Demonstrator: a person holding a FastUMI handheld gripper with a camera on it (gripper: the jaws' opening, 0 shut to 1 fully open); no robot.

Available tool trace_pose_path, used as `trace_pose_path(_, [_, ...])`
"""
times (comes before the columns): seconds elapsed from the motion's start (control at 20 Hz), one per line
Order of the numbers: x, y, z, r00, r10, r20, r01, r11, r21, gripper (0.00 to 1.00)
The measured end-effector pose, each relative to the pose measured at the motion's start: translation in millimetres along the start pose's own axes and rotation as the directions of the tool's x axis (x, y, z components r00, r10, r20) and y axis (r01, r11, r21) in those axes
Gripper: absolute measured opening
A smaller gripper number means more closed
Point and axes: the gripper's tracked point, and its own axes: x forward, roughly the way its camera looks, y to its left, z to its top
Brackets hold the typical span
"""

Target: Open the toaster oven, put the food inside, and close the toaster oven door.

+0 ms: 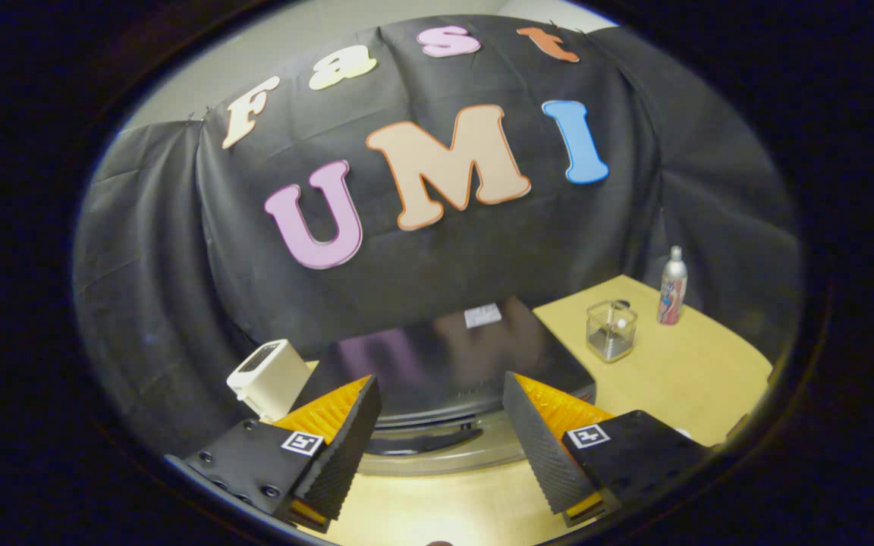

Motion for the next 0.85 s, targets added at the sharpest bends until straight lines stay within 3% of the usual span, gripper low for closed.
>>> trace_pose_path(0.45, [-27, -6, 176, 0.975, -0.002, 0.223, 0.033, 0.99, -0.136, 1.0])
trace_pose_path(0.85, [-38, -20, 231, 0.953, -0.016, 0.301, 0.071, 0.983, -0.172, 1.0])
